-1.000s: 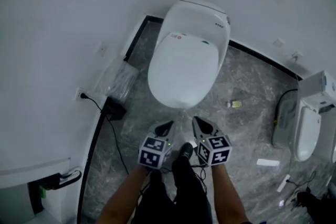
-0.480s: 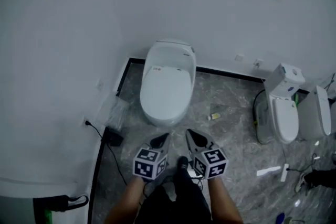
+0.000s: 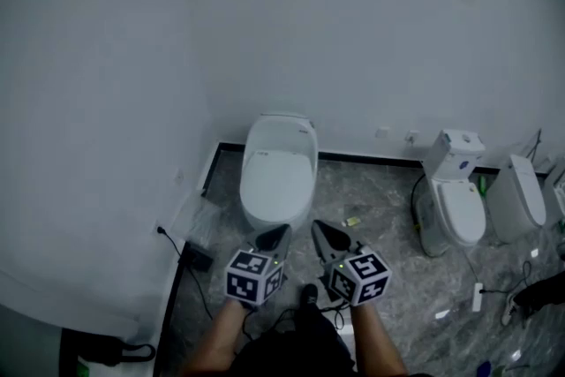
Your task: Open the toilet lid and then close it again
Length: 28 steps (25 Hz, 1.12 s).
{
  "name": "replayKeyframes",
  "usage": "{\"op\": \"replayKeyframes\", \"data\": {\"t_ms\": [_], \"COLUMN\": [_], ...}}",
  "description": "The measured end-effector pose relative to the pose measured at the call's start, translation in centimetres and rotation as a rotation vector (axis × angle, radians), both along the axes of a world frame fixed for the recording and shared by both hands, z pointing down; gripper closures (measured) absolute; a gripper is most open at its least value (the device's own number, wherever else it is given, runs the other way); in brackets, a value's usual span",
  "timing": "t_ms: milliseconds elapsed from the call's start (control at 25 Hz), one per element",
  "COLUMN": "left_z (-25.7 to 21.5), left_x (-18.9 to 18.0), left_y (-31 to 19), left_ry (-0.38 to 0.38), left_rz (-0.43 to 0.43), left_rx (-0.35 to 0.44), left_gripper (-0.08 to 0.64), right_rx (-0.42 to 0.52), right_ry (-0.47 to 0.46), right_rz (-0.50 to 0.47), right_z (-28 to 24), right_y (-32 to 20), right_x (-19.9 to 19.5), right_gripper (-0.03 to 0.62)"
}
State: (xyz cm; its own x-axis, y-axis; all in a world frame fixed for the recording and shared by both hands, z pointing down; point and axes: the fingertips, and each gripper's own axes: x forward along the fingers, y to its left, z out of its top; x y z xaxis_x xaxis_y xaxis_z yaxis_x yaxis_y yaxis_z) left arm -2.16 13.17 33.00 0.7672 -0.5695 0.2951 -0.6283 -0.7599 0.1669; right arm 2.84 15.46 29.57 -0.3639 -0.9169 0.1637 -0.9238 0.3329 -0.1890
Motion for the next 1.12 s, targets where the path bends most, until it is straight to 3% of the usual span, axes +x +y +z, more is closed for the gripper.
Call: {"op": "replayKeyframes", "data": {"t_ms": [400, 680, 1120], "left_z": [-6.0, -7.4, -7.7], "left_x": [0.0, 2.0, 5.3], "left_y": [3.2, 4.4, 5.8], "left_ry": [0.024, 0.036, 0.041], "left_rz": [0.025, 0.033, 0.035], "left_rx": [0.097, 0.131, 0.15], "left_gripper": [0.555, 0.555, 0.555], "right_rx": [0.107, 0.126, 0.144], "right_ry": [-0.038, -0.01, -0.044], "right_rz": [-0.005, 0.0, -0.038], "right_z": [-6.2, -6.8, -6.9], "right_y": [3.7, 4.8, 6.1], "right_x": [-0.2, 1.8, 4.4], "right_gripper": [0.584, 0.584, 0.584]}}
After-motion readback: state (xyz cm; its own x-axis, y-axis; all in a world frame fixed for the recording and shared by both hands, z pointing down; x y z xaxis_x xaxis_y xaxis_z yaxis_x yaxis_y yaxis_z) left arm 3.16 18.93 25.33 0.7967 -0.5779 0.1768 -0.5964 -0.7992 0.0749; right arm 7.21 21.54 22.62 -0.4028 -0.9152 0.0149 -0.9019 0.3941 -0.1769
